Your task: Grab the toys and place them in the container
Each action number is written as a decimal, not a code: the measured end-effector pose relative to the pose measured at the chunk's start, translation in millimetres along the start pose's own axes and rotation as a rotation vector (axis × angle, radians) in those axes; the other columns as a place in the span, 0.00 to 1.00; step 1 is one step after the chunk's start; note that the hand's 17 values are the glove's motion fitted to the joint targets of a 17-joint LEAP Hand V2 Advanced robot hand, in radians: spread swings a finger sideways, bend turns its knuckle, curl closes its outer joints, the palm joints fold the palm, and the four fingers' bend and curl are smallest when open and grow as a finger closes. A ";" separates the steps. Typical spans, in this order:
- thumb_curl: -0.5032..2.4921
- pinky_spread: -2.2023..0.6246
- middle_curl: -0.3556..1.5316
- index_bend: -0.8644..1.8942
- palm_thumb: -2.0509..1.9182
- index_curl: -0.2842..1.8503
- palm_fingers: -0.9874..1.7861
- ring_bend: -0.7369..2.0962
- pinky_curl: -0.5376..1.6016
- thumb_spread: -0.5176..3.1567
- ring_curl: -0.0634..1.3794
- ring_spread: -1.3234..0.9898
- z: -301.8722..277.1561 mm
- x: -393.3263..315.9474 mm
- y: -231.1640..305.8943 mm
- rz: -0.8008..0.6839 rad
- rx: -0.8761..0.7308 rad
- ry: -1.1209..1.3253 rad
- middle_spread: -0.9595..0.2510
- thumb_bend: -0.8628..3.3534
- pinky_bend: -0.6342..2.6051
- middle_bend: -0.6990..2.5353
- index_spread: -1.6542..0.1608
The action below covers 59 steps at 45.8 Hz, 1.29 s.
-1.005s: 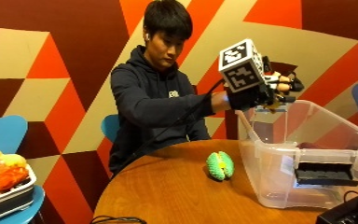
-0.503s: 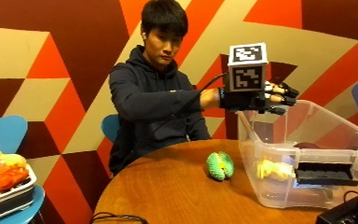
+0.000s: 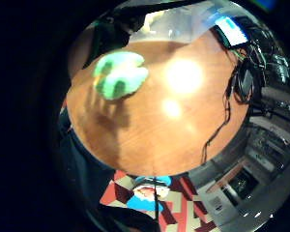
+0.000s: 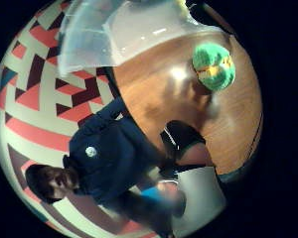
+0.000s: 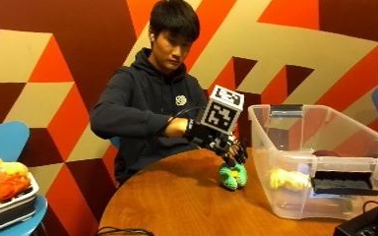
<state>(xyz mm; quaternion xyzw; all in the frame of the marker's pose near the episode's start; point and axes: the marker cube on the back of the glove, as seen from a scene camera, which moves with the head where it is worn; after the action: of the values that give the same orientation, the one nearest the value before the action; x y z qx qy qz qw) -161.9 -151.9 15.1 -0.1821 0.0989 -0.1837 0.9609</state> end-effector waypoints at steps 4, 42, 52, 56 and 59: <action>0.30 0.78 0.39 0.37 0.62 0.32 0.37 0.37 0.42 0.49 0.22 0.53 29.7 2.3 -12.9 0.015 0.015 -0.018 0.76 0.20 0.39 0.29 0.76; 0.42 0.64 0.58 0.50 0.72 0.36 0.75 0.68 0.51 0.39 0.44 0.43 -100.0 -57.5 12.5 -0.187 0.843 -0.337 0.62 0.24 0.53 0.48 0.71; 0.47 0.63 0.65 0.57 0.72 0.44 0.70 0.71 0.54 0.34 0.49 0.42 -160.7 -80.2 -18.3 -0.157 1.184 -0.519 0.59 0.24 0.55 0.52 0.67; 0.48 0.63 0.67 0.57 0.71 0.48 0.64 0.73 0.56 0.33 0.51 0.41 -150.8 -108.7 -48.5 -0.165 1.097 -0.569 0.58 0.24 0.57 0.52 0.67; 0.48 0.63 0.66 0.52 0.71 0.48 0.56 0.72 0.56 0.32 0.51 0.42 -139.7 -113.7 -72.9 -0.169 0.981 -0.603 0.58 0.23 0.57 0.50 0.68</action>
<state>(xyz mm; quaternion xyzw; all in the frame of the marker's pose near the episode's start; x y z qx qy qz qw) -324.7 -214.6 -70.4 0.2329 -0.2909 -0.2242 0.9005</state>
